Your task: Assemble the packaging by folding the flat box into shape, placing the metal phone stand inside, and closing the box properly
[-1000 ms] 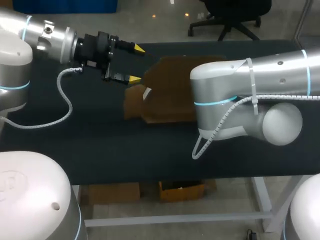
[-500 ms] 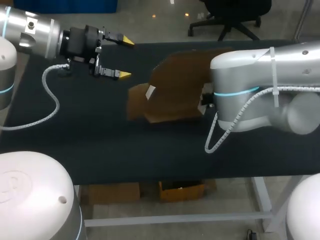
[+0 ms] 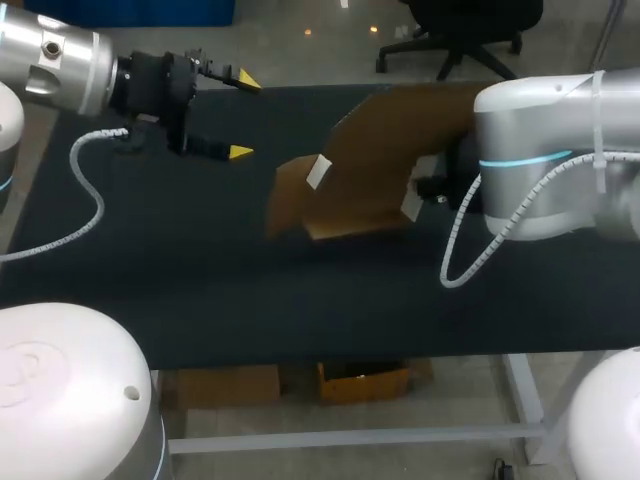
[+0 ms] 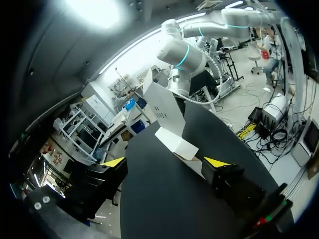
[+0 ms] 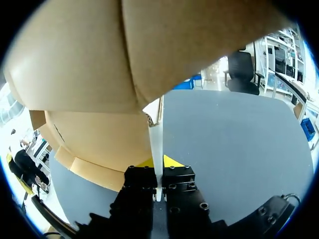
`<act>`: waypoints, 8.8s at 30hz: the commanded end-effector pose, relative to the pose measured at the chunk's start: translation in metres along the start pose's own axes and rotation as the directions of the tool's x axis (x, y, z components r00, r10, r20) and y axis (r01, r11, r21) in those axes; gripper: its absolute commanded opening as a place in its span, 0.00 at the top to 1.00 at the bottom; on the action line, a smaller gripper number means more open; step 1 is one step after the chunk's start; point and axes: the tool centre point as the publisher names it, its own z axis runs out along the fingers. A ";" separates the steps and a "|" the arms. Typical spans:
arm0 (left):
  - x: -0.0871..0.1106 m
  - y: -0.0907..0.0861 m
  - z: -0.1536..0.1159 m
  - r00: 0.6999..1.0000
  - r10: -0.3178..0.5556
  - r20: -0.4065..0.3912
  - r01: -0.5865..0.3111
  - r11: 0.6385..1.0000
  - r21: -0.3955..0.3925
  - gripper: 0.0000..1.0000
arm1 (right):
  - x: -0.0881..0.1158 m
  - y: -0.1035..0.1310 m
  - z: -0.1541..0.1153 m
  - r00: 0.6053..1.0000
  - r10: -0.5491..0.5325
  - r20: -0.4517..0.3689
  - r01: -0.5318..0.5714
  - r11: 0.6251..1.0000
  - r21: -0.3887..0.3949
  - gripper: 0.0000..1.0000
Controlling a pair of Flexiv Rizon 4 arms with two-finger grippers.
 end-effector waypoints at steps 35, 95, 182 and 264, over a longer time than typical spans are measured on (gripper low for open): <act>0.017 0.010 -0.026 0.978 -0.063 -0.200 0.046 0.995 -0.084 0.00 | -0.008 0.016 0.005 0.972 0.126 -0.199 -0.006 0.857 0.515 1.00; 0.065 0.034 -0.023 0.940 -0.321 -0.119 0.243 0.870 -0.430 0.00 | -0.003 -0.019 -0.022 0.930 0.227 0.290 -0.365 0.458 0.811 1.00; 0.070 0.068 -0.016 0.902 -0.407 -0.141 0.304 0.834 -0.461 0.00 | 0.009 -0.104 -0.066 0.867 0.159 0.473 -0.491 0.108 0.864 1.00; 0.070 0.068 -0.016 0.902 -0.407 -0.141 0.304 0.834 -0.461 0.00 | 0.004 -0.132 -0.049 0.872 0.149 0.466 -0.484 0.126 0.866 0.98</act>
